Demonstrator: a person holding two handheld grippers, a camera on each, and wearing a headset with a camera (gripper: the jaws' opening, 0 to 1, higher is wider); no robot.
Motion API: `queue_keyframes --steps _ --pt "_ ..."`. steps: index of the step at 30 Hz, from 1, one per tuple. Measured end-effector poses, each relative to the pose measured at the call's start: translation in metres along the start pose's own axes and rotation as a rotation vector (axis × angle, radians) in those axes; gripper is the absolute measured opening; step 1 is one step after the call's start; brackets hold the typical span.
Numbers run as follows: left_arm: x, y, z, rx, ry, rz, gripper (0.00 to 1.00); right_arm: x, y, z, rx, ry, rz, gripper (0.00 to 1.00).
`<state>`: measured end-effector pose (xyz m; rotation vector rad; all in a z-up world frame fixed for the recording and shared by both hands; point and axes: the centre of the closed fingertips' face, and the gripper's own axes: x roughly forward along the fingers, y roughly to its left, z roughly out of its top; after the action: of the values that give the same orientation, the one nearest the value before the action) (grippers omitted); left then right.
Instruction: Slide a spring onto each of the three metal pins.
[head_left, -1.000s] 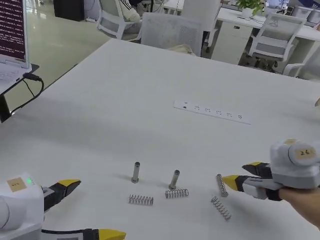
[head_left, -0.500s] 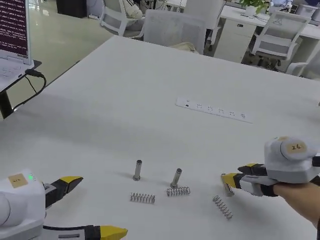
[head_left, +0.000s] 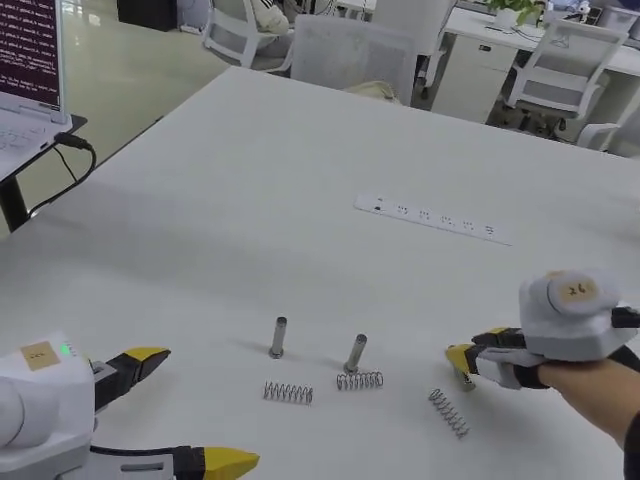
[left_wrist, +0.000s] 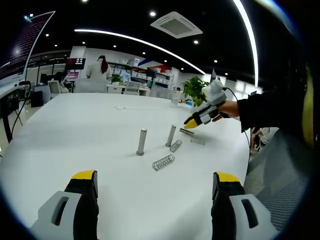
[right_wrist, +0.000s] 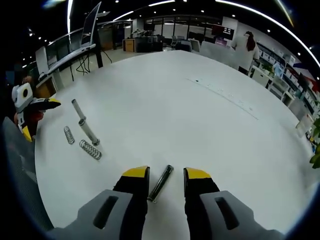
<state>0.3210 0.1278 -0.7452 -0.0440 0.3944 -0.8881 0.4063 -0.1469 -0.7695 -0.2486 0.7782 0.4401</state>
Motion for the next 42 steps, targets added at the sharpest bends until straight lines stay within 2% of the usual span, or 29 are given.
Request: queue_keyframes --steps 28,42 --pt "0.001 0.001 0.001 -0.005 -0.005 0.002 0.91 0.019 0.006 -0.008 0.007 0.076 0.01 0.18" --pt "0.002 0.002 0.0 -0.007 -0.005 0.001 0.91 0.022 0.004 -0.011 -0.017 0.112 -0.011 0.14"
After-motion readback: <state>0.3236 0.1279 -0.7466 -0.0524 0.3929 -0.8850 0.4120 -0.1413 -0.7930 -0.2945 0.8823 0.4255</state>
